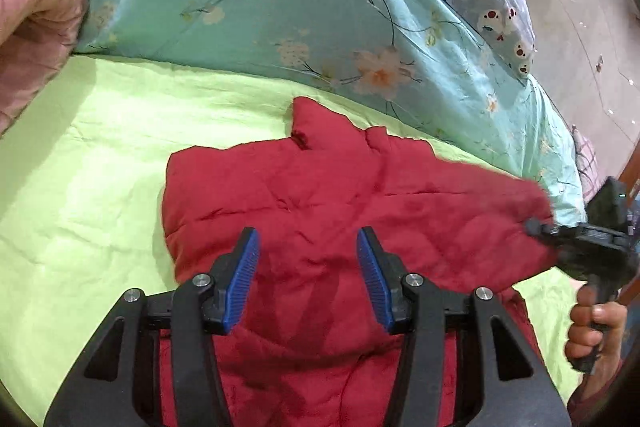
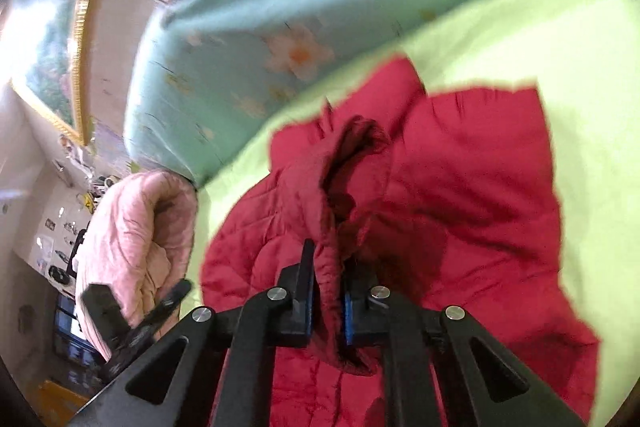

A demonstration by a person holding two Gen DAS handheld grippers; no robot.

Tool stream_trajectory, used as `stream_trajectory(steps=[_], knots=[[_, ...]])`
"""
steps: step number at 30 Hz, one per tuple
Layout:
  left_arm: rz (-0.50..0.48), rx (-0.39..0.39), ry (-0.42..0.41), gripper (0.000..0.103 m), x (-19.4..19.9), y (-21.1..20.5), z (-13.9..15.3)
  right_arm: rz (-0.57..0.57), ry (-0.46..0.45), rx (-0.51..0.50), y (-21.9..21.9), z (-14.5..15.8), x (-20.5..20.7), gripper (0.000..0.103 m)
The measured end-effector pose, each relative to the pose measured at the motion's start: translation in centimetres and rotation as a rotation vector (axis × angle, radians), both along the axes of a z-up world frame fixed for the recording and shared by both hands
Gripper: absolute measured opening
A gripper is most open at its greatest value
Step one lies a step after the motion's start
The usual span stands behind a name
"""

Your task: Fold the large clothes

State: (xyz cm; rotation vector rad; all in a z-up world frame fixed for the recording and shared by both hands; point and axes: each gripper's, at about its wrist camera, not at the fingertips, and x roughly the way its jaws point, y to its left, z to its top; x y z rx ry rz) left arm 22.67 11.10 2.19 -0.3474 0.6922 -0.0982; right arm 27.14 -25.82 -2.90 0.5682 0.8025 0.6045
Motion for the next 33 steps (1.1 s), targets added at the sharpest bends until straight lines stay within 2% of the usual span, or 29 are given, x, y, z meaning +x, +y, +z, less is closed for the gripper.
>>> stream_trajectory(steps=[3,5,7,10,11,13,14,17,20,22,24,25,28,30,33], knots=[[-0.037,0.015,0.017,0.049,1.0,-1.0,-0.8,-0.007,-0.033,-0.005,-1.8,1.3,-0.8,0.009],[-0.057,0.045,0.050,0.049,1.7,-1.9,-1.8,-0.025,-0.026,-0.030,-2.6,1.0,-0.9,0.009],[-0.068,0.070,0.097,0.049,2.6,-2.5,-3.4,-0.056,0.015,-0.075,-3.5,-0.9,-0.3,0.009],[-0.071,0.094,0.119,0.049,2.9,-3.0,-4.7,-0.075,0.097,-0.113,-3.8,-4.6,1.1,0.010],[-0.071,0.105,0.119,0.049,2.9,-3.2,-4.9,-0.074,0.117,-0.116,-3.8,-5.8,1.5,0.012],[-0.074,0.117,0.124,0.049,3.0,-3.2,-4.9,-0.081,0.119,-0.148,-3.7,-6.8,1.5,0.026],[-0.074,0.121,0.126,0.049,3.1,-3.3,-5.0,-0.098,0.113,-0.158,-3.8,-6.7,1.3,0.030],[-0.073,0.136,0.130,0.049,3.2,-3.4,-5.2,-0.166,0.075,-0.215,-4.3,-4.9,0.3,0.031],[-0.067,0.152,0.129,0.049,3.1,-3.6,-5.3,-0.241,-0.074,-0.296,-4.2,-1.2,-1.6,0.031],[-0.064,0.158,0.130,0.049,3.1,-3.7,-5.3,-0.198,-0.169,-0.312,-2.7,1.0,-2.6,0.032],[-0.062,0.161,0.132,0.049,3.1,-3.7,-5.3,-0.117,-0.185,-0.332,-1.1,1.2,-2.3,0.033],[-0.062,0.162,0.133,0.049,3.1,-3.7,-5.4,-0.073,-0.162,-0.348,0.1,0.6,-1.7,0.032],[-0.056,0.173,0.131,0.049,3.1,-3.6,-5.4,-0.084,-0.082,-0.457,1.2,-2.4,-0.1,0.032],[-0.054,0.173,0.130,0.049,3.0,-3.5,-5.6,-0.094,-0.026,-0.485,1.1,-4.6,0.9,0.032],[-0.041,0.184,0.139,0.049,3.2,-3.4,-6.0,-0.095,-0.004,-0.513,0.5,-7.0,1.6,0.029]])
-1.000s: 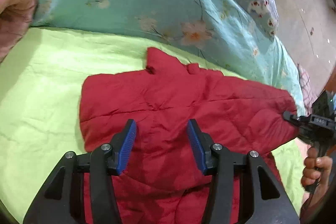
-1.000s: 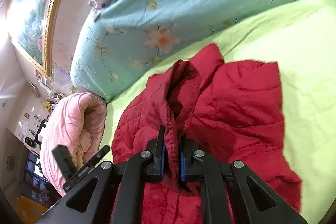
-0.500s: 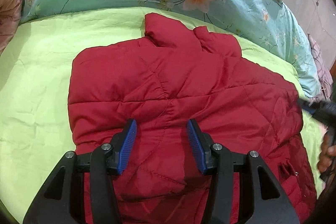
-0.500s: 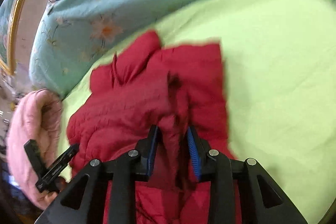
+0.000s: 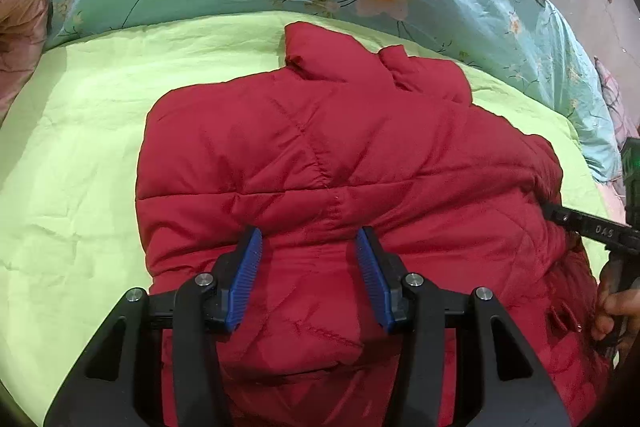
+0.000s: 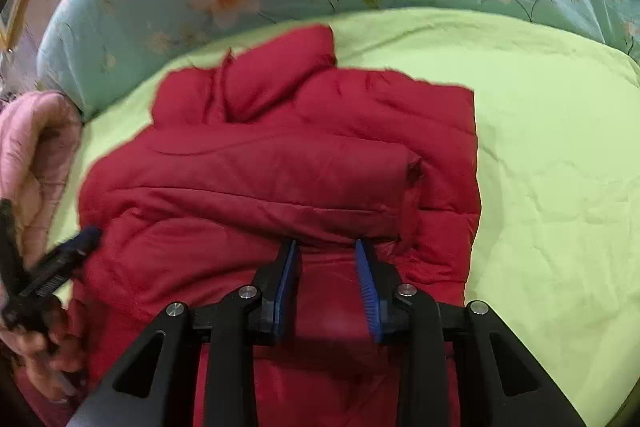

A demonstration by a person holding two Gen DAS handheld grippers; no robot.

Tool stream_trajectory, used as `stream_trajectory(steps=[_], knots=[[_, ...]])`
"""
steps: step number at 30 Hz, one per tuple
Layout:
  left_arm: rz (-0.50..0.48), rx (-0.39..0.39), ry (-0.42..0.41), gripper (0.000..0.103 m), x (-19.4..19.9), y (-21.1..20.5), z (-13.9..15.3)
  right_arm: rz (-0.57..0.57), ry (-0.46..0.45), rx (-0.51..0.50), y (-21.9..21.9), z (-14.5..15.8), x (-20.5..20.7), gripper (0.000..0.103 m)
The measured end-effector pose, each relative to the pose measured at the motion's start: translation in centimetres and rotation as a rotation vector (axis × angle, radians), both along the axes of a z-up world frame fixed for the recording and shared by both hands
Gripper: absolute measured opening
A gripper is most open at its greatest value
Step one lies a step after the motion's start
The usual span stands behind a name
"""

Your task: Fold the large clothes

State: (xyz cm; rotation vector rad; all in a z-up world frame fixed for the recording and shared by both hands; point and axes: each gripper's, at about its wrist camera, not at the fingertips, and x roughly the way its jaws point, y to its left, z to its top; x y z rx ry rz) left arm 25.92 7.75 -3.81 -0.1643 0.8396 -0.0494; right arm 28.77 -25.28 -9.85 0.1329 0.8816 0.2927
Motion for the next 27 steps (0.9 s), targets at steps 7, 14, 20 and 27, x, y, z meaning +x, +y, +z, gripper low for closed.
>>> stream_trajectory(steps=[7,14,20,27], knots=[[0.004,-0.025,0.033,0.049,0.8,0.8,-1.2,-0.008,0.020,0.059,-0.6,-1.8,1.4,0.028],[0.003,-0.010,0.035,0.049,0.9,0.7,-1.5,-0.008,0.015,0.084,-0.9,-2.1,1.5,0.028],[0.007,-0.007,0.046,0.049,1.0,0.7,-1.5,-0.036,-0.014,0.031,-0.3,-0.5,0.4,0.025],[0.011,0.007,0.048,0.049,1.1,0.5,-1.5,0.039,-0.061,-0.084,2.4,0.8,-1.5,0.028]])
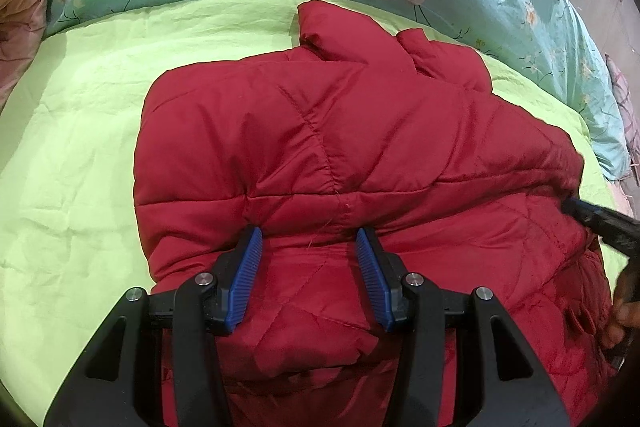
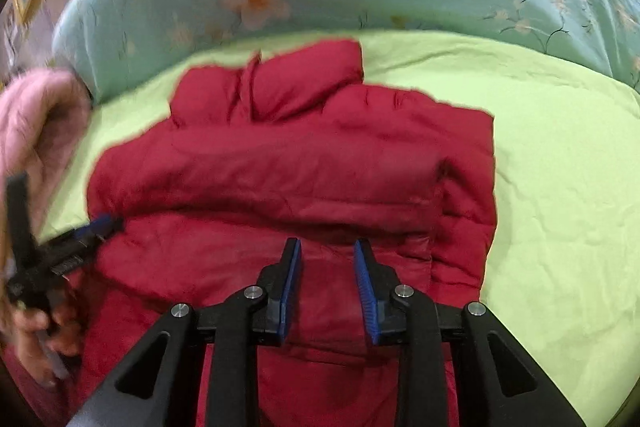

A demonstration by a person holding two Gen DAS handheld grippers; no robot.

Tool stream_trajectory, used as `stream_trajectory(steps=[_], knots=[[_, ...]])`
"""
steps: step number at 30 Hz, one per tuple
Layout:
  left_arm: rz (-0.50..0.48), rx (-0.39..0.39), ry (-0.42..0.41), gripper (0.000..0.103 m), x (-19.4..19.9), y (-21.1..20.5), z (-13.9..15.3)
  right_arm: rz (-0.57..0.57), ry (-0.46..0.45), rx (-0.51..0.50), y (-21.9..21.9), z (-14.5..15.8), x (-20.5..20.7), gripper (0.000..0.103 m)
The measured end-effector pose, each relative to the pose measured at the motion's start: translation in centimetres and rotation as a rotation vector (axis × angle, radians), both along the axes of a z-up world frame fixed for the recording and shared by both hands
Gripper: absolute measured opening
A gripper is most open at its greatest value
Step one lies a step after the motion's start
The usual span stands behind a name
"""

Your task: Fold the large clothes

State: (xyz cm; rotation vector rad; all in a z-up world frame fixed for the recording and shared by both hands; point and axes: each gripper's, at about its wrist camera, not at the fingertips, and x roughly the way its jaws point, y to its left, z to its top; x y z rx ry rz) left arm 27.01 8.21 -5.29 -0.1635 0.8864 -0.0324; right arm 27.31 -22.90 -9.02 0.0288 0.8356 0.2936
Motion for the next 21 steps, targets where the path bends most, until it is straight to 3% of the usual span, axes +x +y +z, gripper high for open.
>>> stream_trajectory(steps=[2,5,8,11,21], knots=[[0.000,0.002,-0.001,0.049,0.0,0.0,-0.1,-0.038,0.029,-0.036,-0.6,-1.3,1.1,0.026],[0.000,0.017,0.002,0.049,-0.1,-0.2,-0.1,-0.051,0.071,0.064,-2.8,-2.3,2.4,0.021],[-0.001,0.022,0.005,0.049,-0.2,-0.2,0.2,-0.059,0.073,0.082,-3.2,-1.7,2.0,0.021],[-0.001,0.051,0.013,0.052,-0.9,-0.4,1.0,-0.072,0.069,0.094,-3.6,-0.7,0.9,0.022],[0.051,0.009,0.017,0.060,-7.8,1.7,3.1,-0.077,0.072,0.137,-6.4,0.9,-6.9,0.031]])
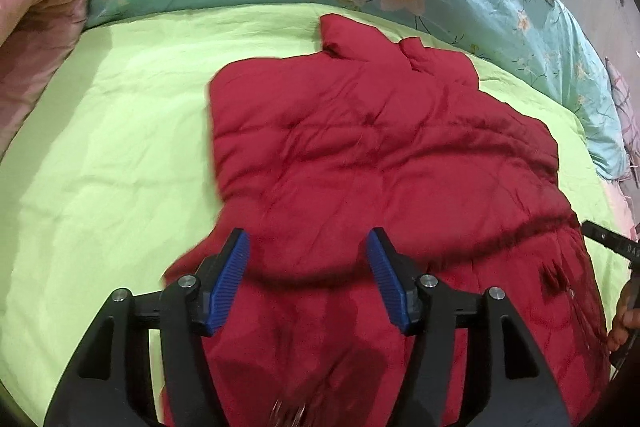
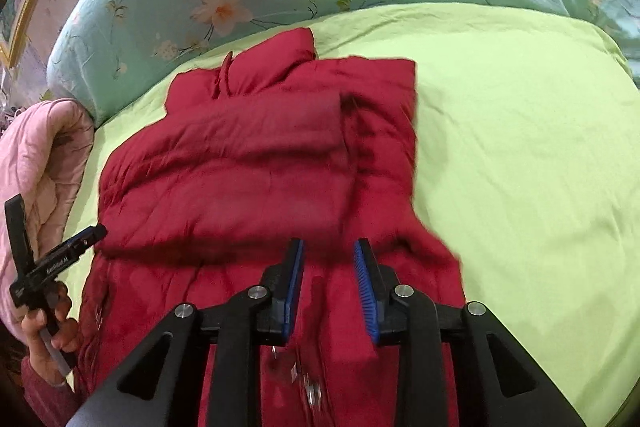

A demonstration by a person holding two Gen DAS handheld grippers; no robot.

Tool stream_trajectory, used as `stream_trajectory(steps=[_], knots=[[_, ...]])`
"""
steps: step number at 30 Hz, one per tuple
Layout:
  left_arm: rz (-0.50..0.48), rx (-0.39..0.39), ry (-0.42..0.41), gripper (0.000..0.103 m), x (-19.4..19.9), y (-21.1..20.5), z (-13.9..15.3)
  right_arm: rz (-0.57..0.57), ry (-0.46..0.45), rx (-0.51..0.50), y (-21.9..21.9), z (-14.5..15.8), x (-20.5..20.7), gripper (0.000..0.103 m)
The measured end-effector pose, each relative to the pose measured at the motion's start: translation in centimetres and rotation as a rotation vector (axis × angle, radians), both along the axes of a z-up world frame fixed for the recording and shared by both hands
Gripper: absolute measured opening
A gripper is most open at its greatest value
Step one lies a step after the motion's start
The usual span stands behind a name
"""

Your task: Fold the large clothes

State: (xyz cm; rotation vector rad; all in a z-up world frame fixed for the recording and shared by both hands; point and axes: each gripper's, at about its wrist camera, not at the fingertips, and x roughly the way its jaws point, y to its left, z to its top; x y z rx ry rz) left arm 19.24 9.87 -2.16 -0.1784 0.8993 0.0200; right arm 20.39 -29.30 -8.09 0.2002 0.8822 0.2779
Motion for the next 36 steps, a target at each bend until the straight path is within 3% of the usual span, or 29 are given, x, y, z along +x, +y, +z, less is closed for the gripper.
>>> stream_trajectory(steps=[4,16,26,36], knots=[[0.015,-0.023,0.015,0.060,-3.9,1.3,-0.1,0.001,0.019,0.029,-1.4,-0.1,-3.5,0.042],[0.091,-0.073,0.039,0.060,-15.0,4.3,-0.9,-0.009,0.028,0.069,-4.2,-0.9,-12.3,0.053],[0.070,-0.081,0.052,0.064,-18.9,4.0,-0.9,-0.077,0.038,0.090,-7.6,-1.0,-15.7,0.058],[0.062,-0.160,0.129,0.064,-21.3,4.3,-3.1,-0.075,0.138,0.119,-9.4,-3.8,-17.6,0.059]])
